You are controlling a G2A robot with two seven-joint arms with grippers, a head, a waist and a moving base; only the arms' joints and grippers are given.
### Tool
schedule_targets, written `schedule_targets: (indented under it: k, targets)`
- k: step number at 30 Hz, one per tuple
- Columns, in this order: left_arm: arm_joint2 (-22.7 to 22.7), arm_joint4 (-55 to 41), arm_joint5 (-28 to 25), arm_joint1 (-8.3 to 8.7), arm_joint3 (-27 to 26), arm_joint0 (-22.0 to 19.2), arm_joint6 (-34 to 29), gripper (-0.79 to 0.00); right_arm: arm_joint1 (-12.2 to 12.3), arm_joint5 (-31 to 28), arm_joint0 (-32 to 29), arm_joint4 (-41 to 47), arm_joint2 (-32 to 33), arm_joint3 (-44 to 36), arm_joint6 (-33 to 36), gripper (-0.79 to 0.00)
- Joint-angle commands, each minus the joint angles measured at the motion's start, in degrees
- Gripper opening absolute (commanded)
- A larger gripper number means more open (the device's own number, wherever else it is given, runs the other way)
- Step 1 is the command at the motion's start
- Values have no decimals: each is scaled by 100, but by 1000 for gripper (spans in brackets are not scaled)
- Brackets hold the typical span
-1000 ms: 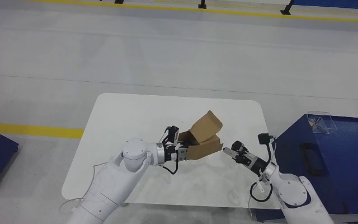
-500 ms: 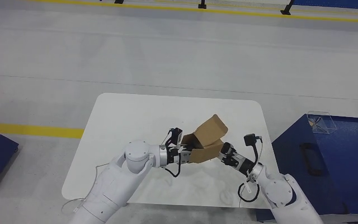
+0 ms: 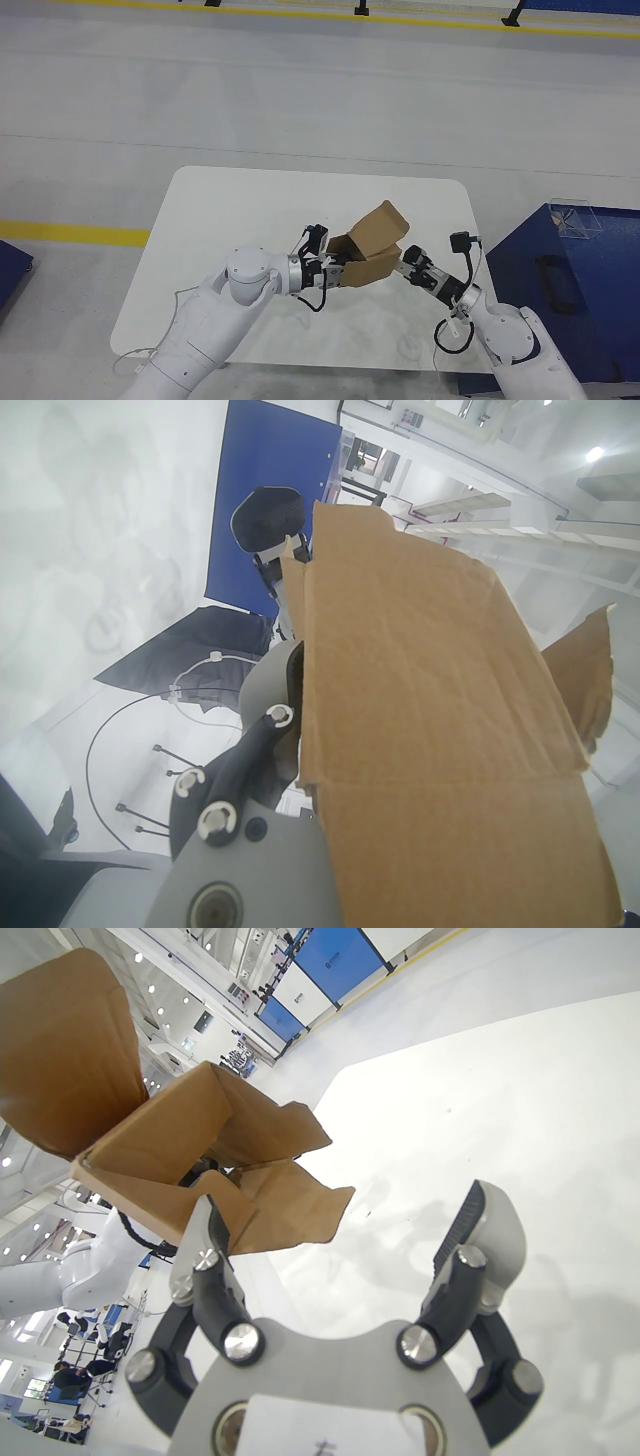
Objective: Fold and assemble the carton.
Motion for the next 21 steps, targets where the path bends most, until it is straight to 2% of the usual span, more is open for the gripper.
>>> schedule_targets:
  k: [1, 3, 12, 21]
  targets:
    - [13, 1, 24, -10, 4, -26, 8, -785, -2, 34, 37, -25, -6, 27, 2, 0]
    - [29, 11, 43, -21, 1, -52, 20, -785, -5, 96, 89, -16, 26, 74, -68, 0]
    - [106, 243, 59, -47, -115, -56, 221, -785, -54, 694, 163, -1328, 133, -71, -1463, 0]
    - [128, 423, -5, -29, -218, 7, 16, -785, -173, 1278, 568, -2254, -379, 214, -2040, 0]
